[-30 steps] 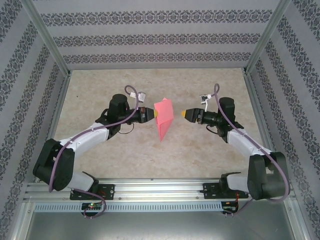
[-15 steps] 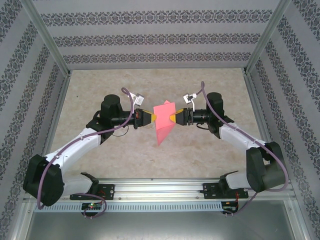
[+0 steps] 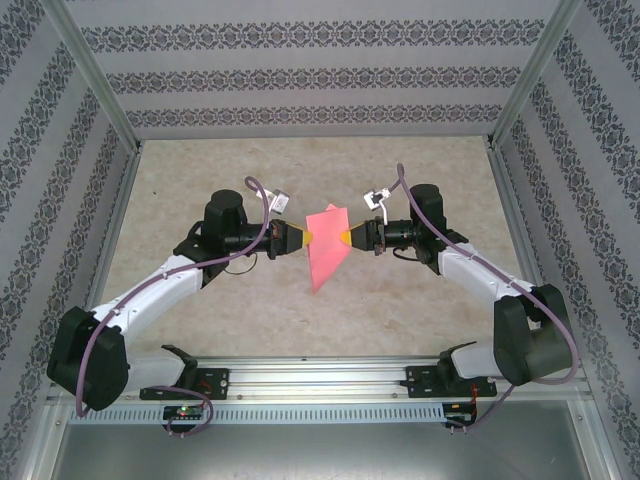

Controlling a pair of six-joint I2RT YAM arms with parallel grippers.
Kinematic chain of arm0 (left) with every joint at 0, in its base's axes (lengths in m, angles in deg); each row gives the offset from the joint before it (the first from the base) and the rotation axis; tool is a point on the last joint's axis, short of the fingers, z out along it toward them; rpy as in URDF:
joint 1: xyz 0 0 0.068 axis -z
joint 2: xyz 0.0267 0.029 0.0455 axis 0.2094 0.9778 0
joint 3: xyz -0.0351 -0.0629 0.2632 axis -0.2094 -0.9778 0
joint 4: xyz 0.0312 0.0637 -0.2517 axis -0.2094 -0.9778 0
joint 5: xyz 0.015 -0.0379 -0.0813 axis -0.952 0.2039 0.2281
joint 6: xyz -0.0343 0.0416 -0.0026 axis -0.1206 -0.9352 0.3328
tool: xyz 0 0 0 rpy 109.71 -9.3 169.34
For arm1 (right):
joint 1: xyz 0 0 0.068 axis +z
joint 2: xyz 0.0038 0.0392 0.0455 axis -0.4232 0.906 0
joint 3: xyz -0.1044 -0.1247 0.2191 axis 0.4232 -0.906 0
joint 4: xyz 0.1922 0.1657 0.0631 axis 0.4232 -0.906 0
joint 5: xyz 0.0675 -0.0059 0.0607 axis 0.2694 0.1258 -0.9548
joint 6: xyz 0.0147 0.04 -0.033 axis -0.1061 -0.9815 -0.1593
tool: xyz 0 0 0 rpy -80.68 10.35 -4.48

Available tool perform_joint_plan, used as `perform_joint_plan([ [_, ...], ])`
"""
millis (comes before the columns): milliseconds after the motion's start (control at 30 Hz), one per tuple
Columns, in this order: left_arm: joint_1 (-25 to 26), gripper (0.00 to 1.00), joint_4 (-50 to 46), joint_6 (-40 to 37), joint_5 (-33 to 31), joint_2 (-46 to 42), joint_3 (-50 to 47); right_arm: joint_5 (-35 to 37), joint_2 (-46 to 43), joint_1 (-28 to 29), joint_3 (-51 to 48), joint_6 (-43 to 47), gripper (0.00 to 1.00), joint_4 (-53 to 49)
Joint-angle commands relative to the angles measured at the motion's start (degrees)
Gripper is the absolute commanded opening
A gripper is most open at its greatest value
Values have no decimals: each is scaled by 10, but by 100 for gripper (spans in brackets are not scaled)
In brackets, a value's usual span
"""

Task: Fold a paper plane with a square sheet of paper (fold left side to right side)
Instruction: Place the paper at the center of the table, then fold the wing for the fifth time at the center of the table.

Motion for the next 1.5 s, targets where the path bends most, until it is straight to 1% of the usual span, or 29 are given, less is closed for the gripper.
perform_joint_plan([
  [0,-13,31,-30,-21,-36,0,4,35,-5,3,18,22,2,-31],
  [33,-15,41,-51,-31,-59,-4,6,45,0,3,19,23,2,-41],
  [100,-15,55,-100,-48,-116,-12,14,76,14,3,18,14,1,-56],
  [133,-15,59,-126,-57,-147,-14,19,88,29,3,16,9,1,-62],
  [167,-15,61,-146,-62,-173,-15,23,97,41,2,16,2,0,-64],
  [200,-15,61,-161,-66,-194,-14,24,112,61,1,17,-4,0,-72],
  [267,-14,61,-170,-61,-216,-9,19,138,104,-12,19,-13,0,-88],
  [300,-11,61,-169,-56,-217,-6,16,141,131,-27,20,-24,0,-91],
  [367,6,61,-172,-51,-227,-3,11,115,168,-53,10,-67,0,-51],
  [433,33,61,-180,-50,-250,-5,5,112,180,-63,6,-84,0,-35],
  [533,71,61,-175,-46,-269,-1,-4,144,175,-59,22,-51,0,-92],
  [600,95,60,-174,-50,-281,12,-1,158,179,-59,31,-46,0,-116],
  [833,188,59,-194,-78,-348,130,66,165,223,-58,49,-94,0,-156],
  [1000,236,62,-219,-97,-367,235,139,173,229,-58,59,-98,0,-181],
  [1167,257,63,-259,-100,-412,309,194,166,231,-58,65,-100,1,-189],
  [1333,267,64,-290,-101,-452,339,220,167,232,-58,66,-103,2,-192],
  [1467,273,63,-297,-98,-467,355,224,167,234,-59,68,-112,2,-193],
])
